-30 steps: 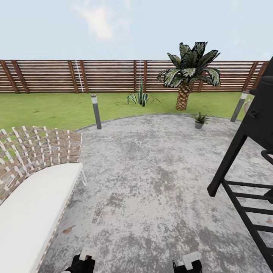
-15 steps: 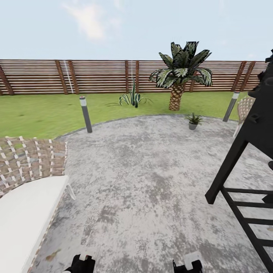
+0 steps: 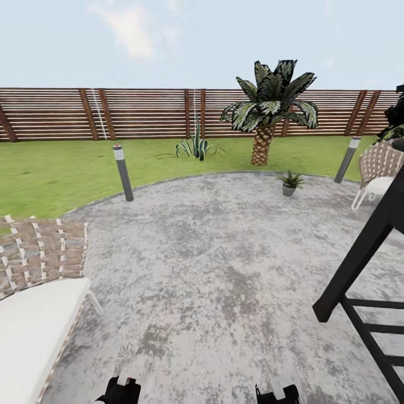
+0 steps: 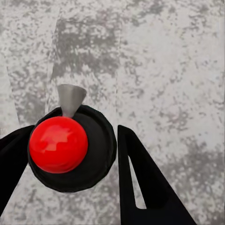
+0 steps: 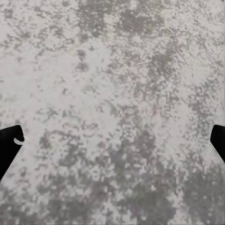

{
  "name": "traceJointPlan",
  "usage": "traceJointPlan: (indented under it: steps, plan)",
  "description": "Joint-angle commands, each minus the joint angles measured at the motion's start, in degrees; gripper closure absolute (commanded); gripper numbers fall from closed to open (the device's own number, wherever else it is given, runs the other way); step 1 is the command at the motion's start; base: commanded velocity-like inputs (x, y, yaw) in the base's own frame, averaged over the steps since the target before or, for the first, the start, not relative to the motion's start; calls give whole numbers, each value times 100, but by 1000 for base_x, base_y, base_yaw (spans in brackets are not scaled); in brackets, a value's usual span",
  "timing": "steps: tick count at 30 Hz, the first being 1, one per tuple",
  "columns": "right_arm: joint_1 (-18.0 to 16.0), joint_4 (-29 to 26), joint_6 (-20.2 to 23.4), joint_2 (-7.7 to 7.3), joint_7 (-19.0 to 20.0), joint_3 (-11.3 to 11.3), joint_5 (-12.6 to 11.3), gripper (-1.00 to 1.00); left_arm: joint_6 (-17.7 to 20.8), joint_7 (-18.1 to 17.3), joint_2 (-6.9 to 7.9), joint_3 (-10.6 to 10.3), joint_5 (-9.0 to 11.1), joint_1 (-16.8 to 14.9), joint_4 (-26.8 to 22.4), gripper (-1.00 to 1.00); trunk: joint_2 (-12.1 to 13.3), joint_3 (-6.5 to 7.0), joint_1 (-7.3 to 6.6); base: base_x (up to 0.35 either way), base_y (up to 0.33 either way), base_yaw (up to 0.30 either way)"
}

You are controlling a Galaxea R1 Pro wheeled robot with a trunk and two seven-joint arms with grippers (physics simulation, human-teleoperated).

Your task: Pick up the pesticide atomizer in the garden and spray insectifuge to fully cover both potted plants in the garden.

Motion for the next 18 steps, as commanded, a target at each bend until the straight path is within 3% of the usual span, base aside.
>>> traceJointPlan:
  steps: [1, 18]
  plan:
    - [-4, 7, -2, 1, -59, 19, 60, -100, -21, -5, 2, -24, -7, -3, 4, 100, -2, -5, 3, 334, 0, 0]
    - [-4, 7, -2, 1, -61, 19, 60, -100, -21, -5, 3, -24, -9, -3, 4, 100, -2, -5, 3, 334, 0, 0]
